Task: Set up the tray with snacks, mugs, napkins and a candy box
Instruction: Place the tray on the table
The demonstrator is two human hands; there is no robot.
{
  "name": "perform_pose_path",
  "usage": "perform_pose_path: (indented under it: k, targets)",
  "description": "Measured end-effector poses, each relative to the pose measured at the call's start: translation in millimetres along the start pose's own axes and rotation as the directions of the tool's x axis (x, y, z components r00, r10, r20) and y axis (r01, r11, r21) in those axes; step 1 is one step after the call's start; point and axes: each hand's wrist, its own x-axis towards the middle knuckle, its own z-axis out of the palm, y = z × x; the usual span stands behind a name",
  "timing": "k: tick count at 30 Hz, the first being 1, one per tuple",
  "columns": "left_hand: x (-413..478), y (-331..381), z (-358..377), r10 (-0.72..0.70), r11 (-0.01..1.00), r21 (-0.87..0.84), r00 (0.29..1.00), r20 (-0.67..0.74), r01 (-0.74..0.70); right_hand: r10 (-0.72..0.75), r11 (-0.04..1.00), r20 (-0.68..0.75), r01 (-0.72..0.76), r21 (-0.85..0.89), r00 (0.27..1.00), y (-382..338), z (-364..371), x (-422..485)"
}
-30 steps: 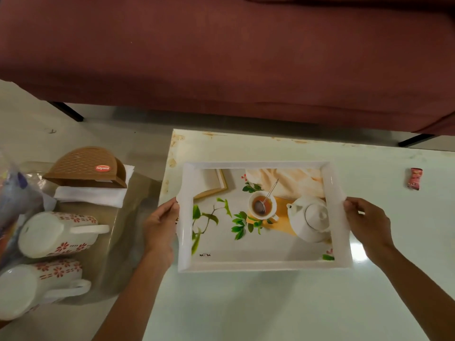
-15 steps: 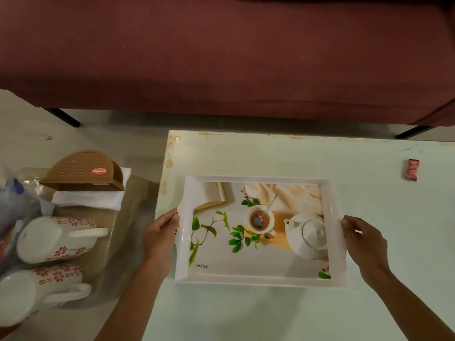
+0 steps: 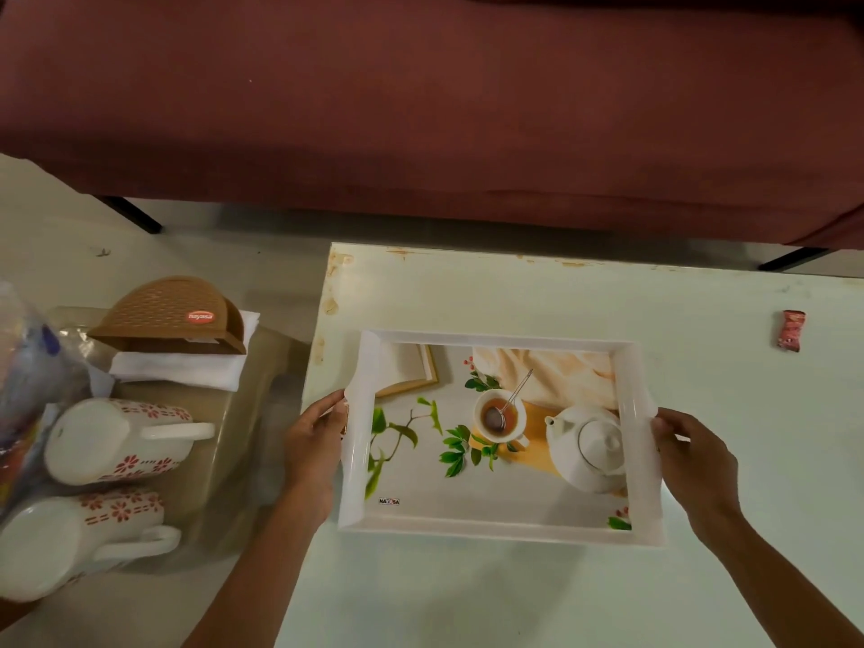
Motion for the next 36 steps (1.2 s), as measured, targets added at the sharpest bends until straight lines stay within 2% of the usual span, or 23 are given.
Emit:
perform_pose_path:
  k: [5, 8, 12, 15, 21, 26, 29, 33, 36]
  targets:
    - [-16.4, -4.0, -2.1, 0.112, 0.994, 0.01, 0.992, -0.06, -0.111, -0.237, 0.959, -0.087, 0.219, -0.179, 0.968, -7.1, -3.6, -13.4]
    - [-37.0, -4.9, -0.8, 0.21, 0.976, 0.081, 0.973, -0.092, -0.203, -0.334, 0.927, -0.03, 0.323, -0.192, 0.942, -12.0, -4.9, -23.8]
    - [-69.2, -0.4, 0.5, 0.363, 0.922, 0.208, 0.915, -0.178, -0.326, -0.426, 0.881, 0.067, 0.43, -0.196, 0.902, -20.6, 1.6, -39.6]
    - [-95.7, 10.5, -2.4, 0.376, 0.919, 0.204, 0.904, -0.201, -0.337, -0.543, 0.811, 0.125, 0.557, -0.178, 0.83, -30.7, 9.6, -55.5]
    - [-141.5, 27.0, -22.1, 0.511, 0.817, 0.347, 0.858, -0.063, -0.461, -0.691, 0.665, 0.255, 0.733, -0.14, 0.676, -61.3, 20.2, -92.8]
    - [-183.2, 21.2, -50.1, 0.558, 0.785, 0.367, 0.827, -0.071, -0.498, -0.77, 0.564, 0.305, 0.822, -0.085, 0.56, -92.1, 19.3, -136.0]
    - [-206.6, 12.0, -64.6, 0.567, 0.787, 0.36, 0.817, -0.105, -0.5, -0.796, 0.533, 0.317, 0.845, -0.034, 0.515, -106.0, 16.1, -159.4]
    - [-226.4, -5.7, -80.8, 0.516, 0.83, 0.334, 0.842, -0.159, -0.446, -0.795, 0.546, 0.349, 0.836, 0.055, 0.497, -114.6, 18.6, -188.4]
    - [-227.7, -17.0, -91.9, 0.532, 0.814, 0.364, 0.833, -0.153, -0.453, -0.776, 0.573, 0.364, 0.818, 0.062, 0.515, -120.4, 26.3, -206.1]
